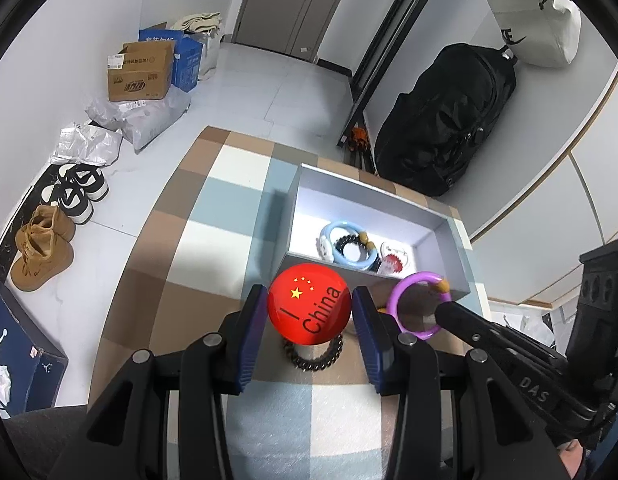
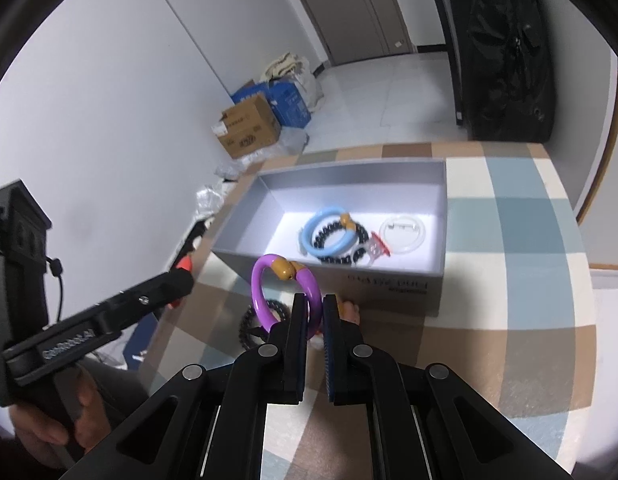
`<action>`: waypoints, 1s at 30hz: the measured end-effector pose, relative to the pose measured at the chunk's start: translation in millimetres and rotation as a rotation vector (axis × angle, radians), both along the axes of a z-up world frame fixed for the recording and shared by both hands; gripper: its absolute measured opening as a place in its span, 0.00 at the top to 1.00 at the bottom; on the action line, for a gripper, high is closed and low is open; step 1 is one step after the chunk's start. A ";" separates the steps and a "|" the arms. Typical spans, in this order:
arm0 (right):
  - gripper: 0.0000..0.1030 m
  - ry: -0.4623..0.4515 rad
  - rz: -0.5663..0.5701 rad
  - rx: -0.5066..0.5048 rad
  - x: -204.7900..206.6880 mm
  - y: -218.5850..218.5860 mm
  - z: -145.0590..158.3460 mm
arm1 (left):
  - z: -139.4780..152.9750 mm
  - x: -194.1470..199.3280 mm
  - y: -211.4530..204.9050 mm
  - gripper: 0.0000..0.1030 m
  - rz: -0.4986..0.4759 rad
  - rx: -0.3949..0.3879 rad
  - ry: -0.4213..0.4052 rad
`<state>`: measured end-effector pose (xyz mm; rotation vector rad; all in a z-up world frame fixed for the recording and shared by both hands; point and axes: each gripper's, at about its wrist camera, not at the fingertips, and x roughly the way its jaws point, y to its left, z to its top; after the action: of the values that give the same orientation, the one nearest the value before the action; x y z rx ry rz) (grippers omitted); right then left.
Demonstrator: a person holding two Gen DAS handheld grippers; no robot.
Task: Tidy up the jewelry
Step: 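Carry the badge and ring into the silver box and open both tools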
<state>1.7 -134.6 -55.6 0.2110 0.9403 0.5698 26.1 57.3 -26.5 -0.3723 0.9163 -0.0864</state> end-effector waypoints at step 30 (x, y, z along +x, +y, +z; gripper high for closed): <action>0.94 0.008 -0.119 0.120 66.3 -33.1 17.9 | -3.0 70.0 -25.2 0.63 -0.065 -0.044 0.033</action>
<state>68.1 -167.7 -37.8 0.3748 0.8955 0.5166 96.1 32.1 -29.4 -0.3860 0.9606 -0.1605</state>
